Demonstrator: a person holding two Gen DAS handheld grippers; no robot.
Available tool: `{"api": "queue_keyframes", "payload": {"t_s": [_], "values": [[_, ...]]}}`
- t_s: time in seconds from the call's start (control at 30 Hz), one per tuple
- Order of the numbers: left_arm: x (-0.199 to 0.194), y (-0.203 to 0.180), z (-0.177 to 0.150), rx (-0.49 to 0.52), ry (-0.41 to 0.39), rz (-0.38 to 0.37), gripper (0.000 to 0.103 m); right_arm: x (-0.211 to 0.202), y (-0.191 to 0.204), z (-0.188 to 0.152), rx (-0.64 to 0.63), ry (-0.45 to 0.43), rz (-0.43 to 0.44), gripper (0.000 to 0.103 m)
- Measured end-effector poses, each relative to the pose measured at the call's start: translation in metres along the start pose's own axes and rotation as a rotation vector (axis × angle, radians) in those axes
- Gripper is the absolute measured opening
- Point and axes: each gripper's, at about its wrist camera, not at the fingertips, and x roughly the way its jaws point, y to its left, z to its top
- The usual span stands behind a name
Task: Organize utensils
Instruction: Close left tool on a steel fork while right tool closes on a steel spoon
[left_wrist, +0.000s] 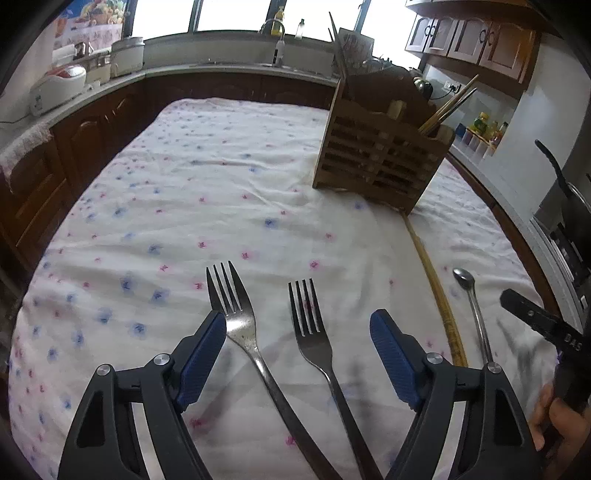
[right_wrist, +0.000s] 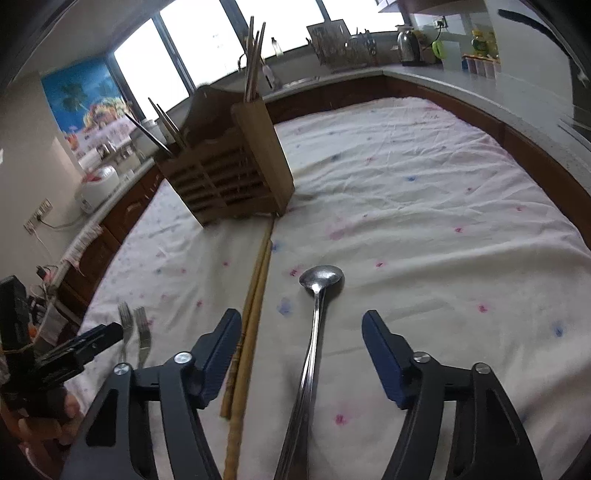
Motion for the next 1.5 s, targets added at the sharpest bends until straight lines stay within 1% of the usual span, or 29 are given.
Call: {"api": "queue_keyframes", "payload": {"t_s": [0.03,0.1,0.13,0.17,0.33,0.37,0.4,0.43,0.47,0.53,0.57,0.6,0.63,0.7,0.73,0.83,0.87,0.93,1.07,1.23,1.3,1.37,1.5], "values": [[0.003,0.000,0.001,-0.004,0.005,-0.002,0.078,0.005,0.000,0.001,-0.002,0.017,-0.006,0.061],[0.010,0.001,0.003,-0.005,0.019,-0.009,0.077,0.015,0.000,0.001,-0.005,0.050,-0.016,0.061],[0.012,0.000,0.004,-0.006,0.023,-0.008,0.076,0.020,-0.001,0.001,-0.006,0.063,-0.024,0.058],[0.016,0.000,0.005,-0.006,0.031,-0.010,0.076,0.023,-0.001,0.001,-0.005,0.071,-0.029,0.053],[0.034,0.000,0.009,-0.004,0.066,-0.019,0.068,0.030,-0.002,0.006,-0.016,0.086,-0.037,0.051],[0.038,0.000,0.010,-0.005,0.076,-0.020,0.067,0.031,-0.002,0.007,-0.015,0.086,-0.038,0.047],[0.040,-0.001,0.011,0.000,0.069,-0.017,0.067,0.031,-0.002,0.008,-0.015,0.087,-0.040,0.044],[0.041,-0.002,0.011,0.001,0.072,-0.019,0.065,0.032,-0.002,0.008,-0.017,0.087,-0.046,0.038],[0.043,-0.003,0.012,0.006,0.073,-0.025,0.062,0.033,-0.002,0.008,-0.021,0.087,-0.053,0.034],[0.049,-0.004,0.013,0.005,0.092,-0.040,0.042,0.033,-0.002,0.008,-0.029,0.084,-0.062,0.029],[0.050,-0.006,0.013,0.018,0.086,-0.030,0.038,0.034,-0.002,0.009,-0.030,0.084,-0.064,0.023],[0.051,-0.007,0.013,0.028,0.089,-0.032,0.026,0.034,-0.003,0.009,-0.028,0.086,-0.062,0.018],[0.051,-0.008,0.012,0.031,0.094,-0.035,0.020,0.035,-0.004,0.009,-0.024,0.090,-0.056,0.006],[0.051,-0.008,0.012,0.031,0.091,-0.050,0.018,0.033,-0.006,0.009,-0.017,0.088,-0.043,0.005],[0.050,-0.008,0.012,0.031,0.088,-0.053,0.013,0.031,-0.006,0.009,-0.016,0.082,-0.039,0.005],[0.042,-0.007,0.012,0.023,0.075,-0.072,0.006,0.026,-0.006,0.008,-0.009,0.070,-0.020,0.005],[0.040,-0.006,0.012,0.020,0.071,-0.085,0.005,0.025,-0.005,0.008,-0.009,0.068,-0.014,0.005],[0.037,-0.006,0.011,0.025,0.066,-0.081,0.003,0.021,-0.003,0.007,-0.015,0.063,-0.006,0.005],[0.030,-0.006,0.008,0.025,0.066,-0.095,0.002,0.015,0.000,0.008,-0.019,0.052,0.002,0.004],[0.031,-0.009,0.006,0.045,0.087,-0.083,0.002,0.016,0.003,0.008,-0.028,0.057,-0.007,0.004],[0.038,-0.014,0.006,0.074,0.133,-0.082,0.002,0.020,0.003,0.006,-0.036,0.071,-0.013,0.004],[0.045,-0.020,0.005,0.103,0.171,-0.061,0.003,0.024,0.003,0.005,-0.037,0.083,-0.014,0.004],[0.048,-0.030,0.008,0.154,0.179,-0.035,0.004,0.032,0.000,0.004,-0.033,0.106,-0.013,0.005]]}}
